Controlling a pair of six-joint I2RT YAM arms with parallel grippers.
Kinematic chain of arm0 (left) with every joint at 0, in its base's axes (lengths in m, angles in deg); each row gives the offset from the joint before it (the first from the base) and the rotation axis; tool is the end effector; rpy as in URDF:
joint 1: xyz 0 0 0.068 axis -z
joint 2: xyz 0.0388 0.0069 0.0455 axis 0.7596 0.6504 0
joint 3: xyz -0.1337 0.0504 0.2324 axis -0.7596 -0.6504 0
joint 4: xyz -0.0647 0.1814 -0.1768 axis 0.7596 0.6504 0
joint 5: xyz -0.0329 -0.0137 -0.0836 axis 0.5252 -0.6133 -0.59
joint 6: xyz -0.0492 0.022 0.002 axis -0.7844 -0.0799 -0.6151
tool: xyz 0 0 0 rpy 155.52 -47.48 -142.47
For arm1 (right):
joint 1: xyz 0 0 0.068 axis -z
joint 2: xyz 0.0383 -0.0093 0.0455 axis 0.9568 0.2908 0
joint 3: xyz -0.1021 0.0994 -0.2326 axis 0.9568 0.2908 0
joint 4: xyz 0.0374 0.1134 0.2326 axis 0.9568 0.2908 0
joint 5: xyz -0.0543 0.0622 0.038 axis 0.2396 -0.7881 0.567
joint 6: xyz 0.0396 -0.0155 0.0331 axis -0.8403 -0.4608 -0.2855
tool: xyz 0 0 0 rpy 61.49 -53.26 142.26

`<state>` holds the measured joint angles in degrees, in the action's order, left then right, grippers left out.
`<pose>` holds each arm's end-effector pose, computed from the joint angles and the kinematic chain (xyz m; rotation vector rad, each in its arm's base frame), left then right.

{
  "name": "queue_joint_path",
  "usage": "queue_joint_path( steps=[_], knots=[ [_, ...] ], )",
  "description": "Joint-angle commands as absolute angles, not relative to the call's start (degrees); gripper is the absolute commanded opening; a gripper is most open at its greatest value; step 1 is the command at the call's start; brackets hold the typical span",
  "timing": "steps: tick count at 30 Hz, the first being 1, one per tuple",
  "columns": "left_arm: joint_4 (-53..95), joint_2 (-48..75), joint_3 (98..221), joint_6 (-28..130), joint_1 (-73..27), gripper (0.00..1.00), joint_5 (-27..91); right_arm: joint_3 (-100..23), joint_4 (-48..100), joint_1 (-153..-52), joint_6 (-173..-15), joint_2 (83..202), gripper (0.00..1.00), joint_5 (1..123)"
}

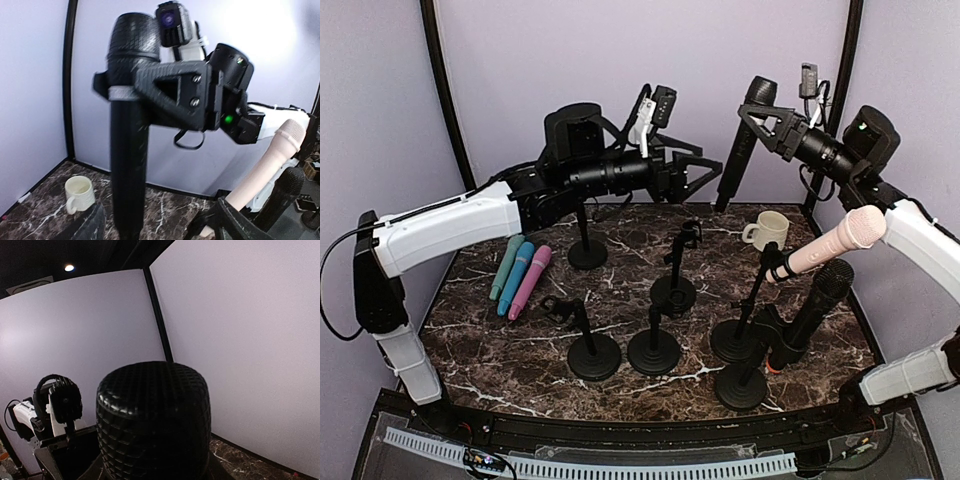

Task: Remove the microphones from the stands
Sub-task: Pass from the right arm to the left

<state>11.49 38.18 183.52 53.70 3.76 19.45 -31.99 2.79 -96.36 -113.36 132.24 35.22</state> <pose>0.2416 -0.3438 0.4310 0.8712 1.2822 -1.1322 0.2438 0.1268 0.4548 -0.5243 1.2374 1.0985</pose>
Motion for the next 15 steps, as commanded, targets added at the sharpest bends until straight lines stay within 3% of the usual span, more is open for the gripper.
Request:
queue_joint_path(
  steps=[1, 9, 15],
  knots=[
    [13.00, 44.93, 190.05, 47.19, 4.74, 0.77, 15.08, -34.52, -2.85, -95.77, -117.27, 133.18, 0.00, 23.51],
    [14.26, 52.44, 199.74, 45.40, 5.51, 0.77, 12.48, -35.18, 0.67, -95.77, -115.02, 132.60, 0.00, 20.32],
    [12.85, 52.51, 200.13, 44.58, 5.81, 0.66, 11.79, -34.95, 3.03, -95.78, -113.39, 132.15, 0.00, 20.20]
  ],
)
